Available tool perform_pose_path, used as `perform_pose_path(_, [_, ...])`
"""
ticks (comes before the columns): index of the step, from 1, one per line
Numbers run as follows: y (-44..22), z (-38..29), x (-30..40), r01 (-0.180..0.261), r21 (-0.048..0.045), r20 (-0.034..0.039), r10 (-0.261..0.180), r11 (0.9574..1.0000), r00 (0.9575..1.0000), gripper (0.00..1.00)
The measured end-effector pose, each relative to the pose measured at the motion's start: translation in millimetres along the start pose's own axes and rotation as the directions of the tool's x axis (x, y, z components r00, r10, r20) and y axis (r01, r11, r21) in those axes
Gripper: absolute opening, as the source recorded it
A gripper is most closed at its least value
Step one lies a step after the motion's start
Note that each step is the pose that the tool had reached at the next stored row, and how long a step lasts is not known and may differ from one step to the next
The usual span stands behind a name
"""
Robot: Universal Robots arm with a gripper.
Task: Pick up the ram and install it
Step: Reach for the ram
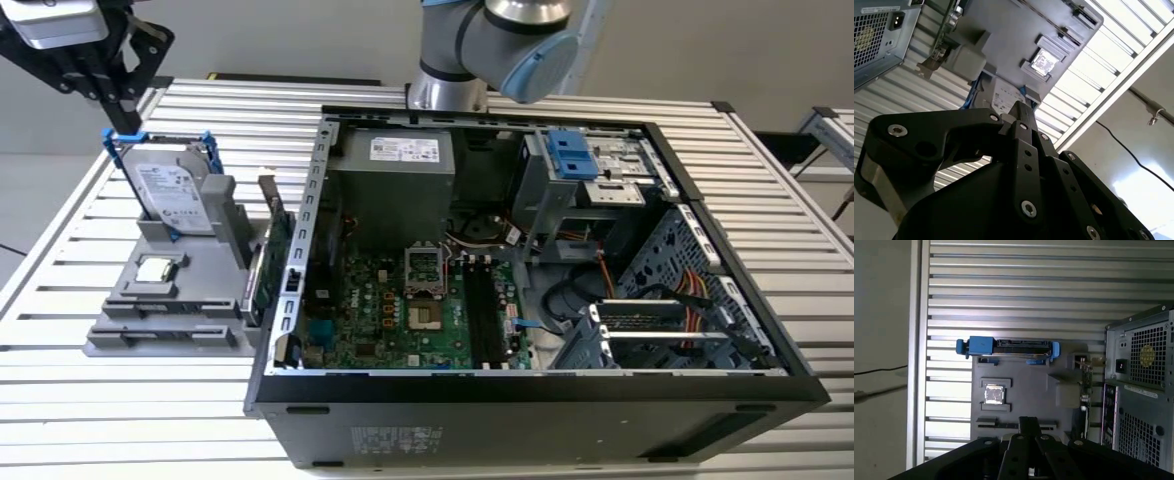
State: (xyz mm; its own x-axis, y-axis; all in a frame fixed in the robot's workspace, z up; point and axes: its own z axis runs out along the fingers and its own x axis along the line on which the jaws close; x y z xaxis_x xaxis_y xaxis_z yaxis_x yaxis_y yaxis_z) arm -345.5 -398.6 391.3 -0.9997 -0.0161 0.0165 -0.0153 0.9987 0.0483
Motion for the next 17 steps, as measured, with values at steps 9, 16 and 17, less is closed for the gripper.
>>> perform_pose_path(9, [0.1, 0.1, 3.6, 0.0, 0.0, -0.0017, 0.0, 1.0, 1.0, 0.0])
perform_pose_path(16, [0.0, 0.1, 5.2, 0.0, 0.0, -0.0017, 0.0, 1.0, 1.0, 0.0])
perform_pose_path(17, [0.0, 0.1, 5.2, 0.0, 0.0, -0.0017, 0.0, 1.0, 1.0, 0.0])
